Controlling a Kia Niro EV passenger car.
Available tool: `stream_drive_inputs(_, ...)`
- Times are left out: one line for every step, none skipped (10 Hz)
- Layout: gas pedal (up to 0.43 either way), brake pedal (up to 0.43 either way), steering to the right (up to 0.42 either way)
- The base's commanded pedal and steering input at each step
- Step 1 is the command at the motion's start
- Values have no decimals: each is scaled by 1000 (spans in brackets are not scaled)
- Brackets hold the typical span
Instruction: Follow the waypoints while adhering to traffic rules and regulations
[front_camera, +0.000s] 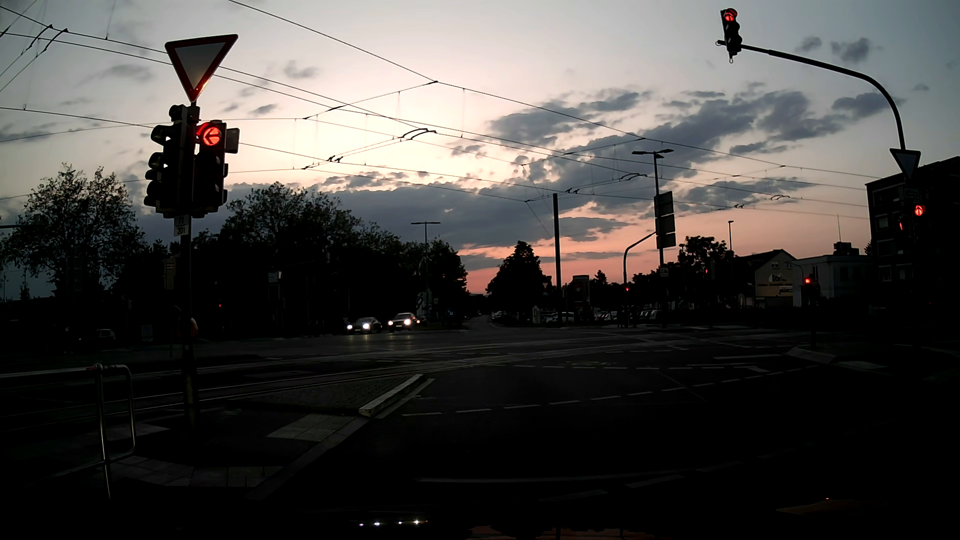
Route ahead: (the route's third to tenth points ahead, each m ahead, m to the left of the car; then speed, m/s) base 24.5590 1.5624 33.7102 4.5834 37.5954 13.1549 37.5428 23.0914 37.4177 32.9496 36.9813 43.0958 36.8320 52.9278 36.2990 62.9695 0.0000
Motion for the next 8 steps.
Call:
stream_drive_inputs(0, 244, 26)
stream_drive_inputs(0, 244, 27)
stream_drive_inputs(0, 244, 27)
stream_drive_inputs(0, 244, 27)
stream_drive_inputs(0, 244, 26)
stream_drive_inputs(0, 244, 27)
stream_drive_inputs(0, 244, 26)
stream_drive_inputs(0, 244, 27)
